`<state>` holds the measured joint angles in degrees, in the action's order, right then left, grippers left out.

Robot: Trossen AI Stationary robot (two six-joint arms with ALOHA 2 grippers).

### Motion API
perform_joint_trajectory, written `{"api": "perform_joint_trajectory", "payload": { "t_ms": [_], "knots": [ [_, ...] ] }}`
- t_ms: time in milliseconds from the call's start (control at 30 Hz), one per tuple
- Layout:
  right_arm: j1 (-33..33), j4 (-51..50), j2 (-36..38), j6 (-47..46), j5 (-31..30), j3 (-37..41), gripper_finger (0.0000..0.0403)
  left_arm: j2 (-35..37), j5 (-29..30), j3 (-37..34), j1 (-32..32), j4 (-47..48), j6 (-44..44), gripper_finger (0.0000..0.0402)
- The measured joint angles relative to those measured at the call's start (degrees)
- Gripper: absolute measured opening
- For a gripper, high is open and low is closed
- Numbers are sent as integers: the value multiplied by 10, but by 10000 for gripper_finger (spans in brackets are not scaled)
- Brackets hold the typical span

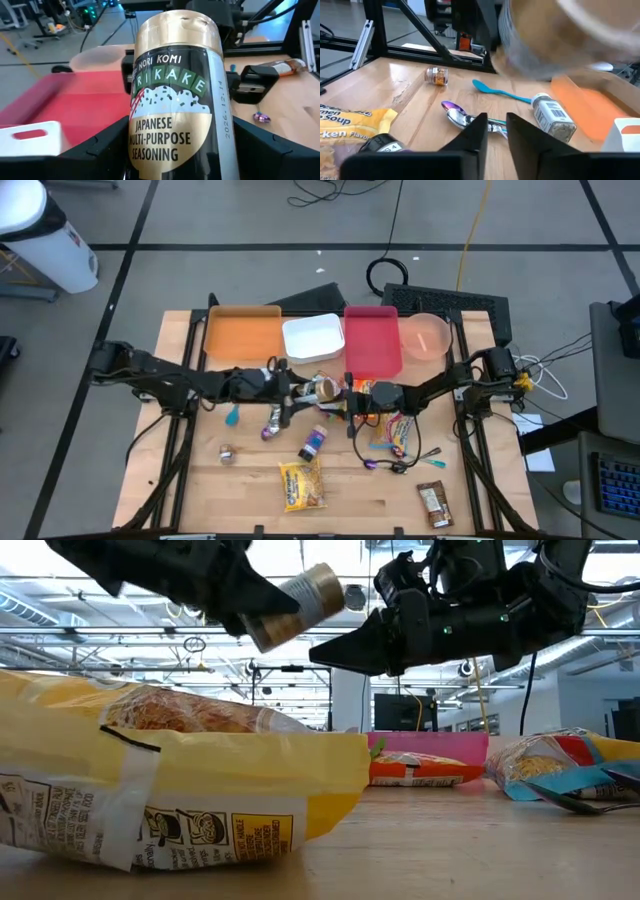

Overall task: Pick & Place Food Item
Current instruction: Put the gold seasoning bottle into the pink bin

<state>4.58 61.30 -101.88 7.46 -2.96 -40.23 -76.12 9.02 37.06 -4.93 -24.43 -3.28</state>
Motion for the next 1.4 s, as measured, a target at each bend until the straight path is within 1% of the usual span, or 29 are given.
{"api": "perform_joint_trajectory", "payload": {
  "t_ms": [133, 233, 367, 533, 700, 867, 1033, 1100, 1200, 1233, 1400],
  "knots": [
    [0, -2, 0, 8, 0, 0, 124, 40, 34, 0, -12, 50, -10, 283],
    [0, -14, 9, 8, 0, 0, 155, 56, 52, 0, -18, 81, -9, 285],
    [0, -66, 41, 8, 0, 0, 193, 58, 61, 0, -26, 111, -4, 289],
    [0, -138, 98, 8, 0, 1, 235, 50, 61, 0, -28, 118, 4, 283],
    [-1, -151, 123, 8, -3, 2, 269, 47, 59, 0, -28, 116, 5, 289],
    [-19, -144, 122, 3, -3, 3, 295, 27, 44, 0, -28, 110, 8, 283],
    [-42, -148, 122, -37, 3, 3, 311, 2, 41, 0, -27, 92, 8, 285],
    [-45, -148, 122, -50, 25, 3, 316, -9, 41, 0, -26, 79, 8, 290],
    [-46, -142, 122, -54, 85, 3, 320, -26, 32, 1, -24, 64, 5, 289],
    [-46, -139, 122, -54, 96, 3, 320, -31, 27, 1, -21, 63, 4, 286],
    [-42, -131, 122, -63, 103, 3, 319, -54, -6, 1, -7, 32, 10, 283]
  ]
}}
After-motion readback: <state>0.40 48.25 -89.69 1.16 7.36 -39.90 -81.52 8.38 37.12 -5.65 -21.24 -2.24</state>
